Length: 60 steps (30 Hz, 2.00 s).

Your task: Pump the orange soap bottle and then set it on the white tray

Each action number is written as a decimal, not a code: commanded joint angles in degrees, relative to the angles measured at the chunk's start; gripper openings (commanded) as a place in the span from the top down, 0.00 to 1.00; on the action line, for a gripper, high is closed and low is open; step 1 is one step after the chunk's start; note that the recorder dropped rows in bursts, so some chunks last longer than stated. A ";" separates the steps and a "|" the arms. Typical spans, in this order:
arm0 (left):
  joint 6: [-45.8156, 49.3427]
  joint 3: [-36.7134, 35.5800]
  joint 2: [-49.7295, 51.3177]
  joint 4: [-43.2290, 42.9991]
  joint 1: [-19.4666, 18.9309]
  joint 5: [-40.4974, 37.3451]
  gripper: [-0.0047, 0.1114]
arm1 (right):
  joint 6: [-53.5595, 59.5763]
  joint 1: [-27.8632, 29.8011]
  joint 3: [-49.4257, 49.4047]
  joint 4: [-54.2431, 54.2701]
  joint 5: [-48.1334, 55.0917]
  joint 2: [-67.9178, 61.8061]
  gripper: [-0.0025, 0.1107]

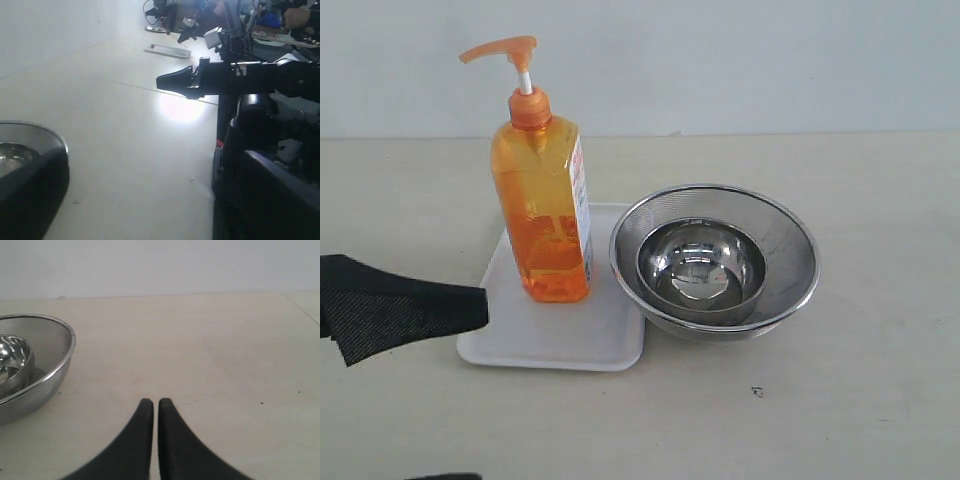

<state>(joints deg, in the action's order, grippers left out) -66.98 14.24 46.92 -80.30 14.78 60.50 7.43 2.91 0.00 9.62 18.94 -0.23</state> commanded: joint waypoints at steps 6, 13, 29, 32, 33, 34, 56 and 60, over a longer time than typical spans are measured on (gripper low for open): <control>-25.30 -0.96 -3.29 -4.84 0.15 8.33 0.23 | 0.16 -0.03 0.00 0.05 -0.48 0.23 0.97; -28.43 -0.96 -3.29 -1.60 0.15 9.10 0.35 | 0.16 -0.03 0.00 0.05 -0.48 0.23 0.97; -20.38 -0.96 -3.34 -1.34 1.03 -4.82 0.92 | 0.16 -0.03 0.00 0.05 -0.48 0.23 0.97; -20.38 -0.96 -6.05 -2.23 1.07 -4.64 0.92 | 0.16 -0.03 0.00 0.05 -0.48 0.23 0.97; -19.39 -0.96 -7.66 -2.23 1.07 -4.89 0.92 | 0.16 -0.03 0.00 0.05 -0.48 0.23 0.97; -18.30 -0.96 -9.21 -2.23 1.07 -5.85 0.92 | 0.16 -0.03 0.00 0.05 -0.48 0.23 0.97; -16.34 -8.67 -46.92 -0.19 1.07 -57.91 0.92 | 0.16 -0.03 0.00 0.19 -0.70 0.23 0.97; -18.53 -9.43 -46.92 1.66 1.07 -62.71 0.92 | 0.16 -0.03 0.00 0.19 -0.53 0.23 0.97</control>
<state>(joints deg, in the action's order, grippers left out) -83.57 5.40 0.15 -80.70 15.40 1.93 7.43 2.91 -0.01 9.64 18.94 -0.23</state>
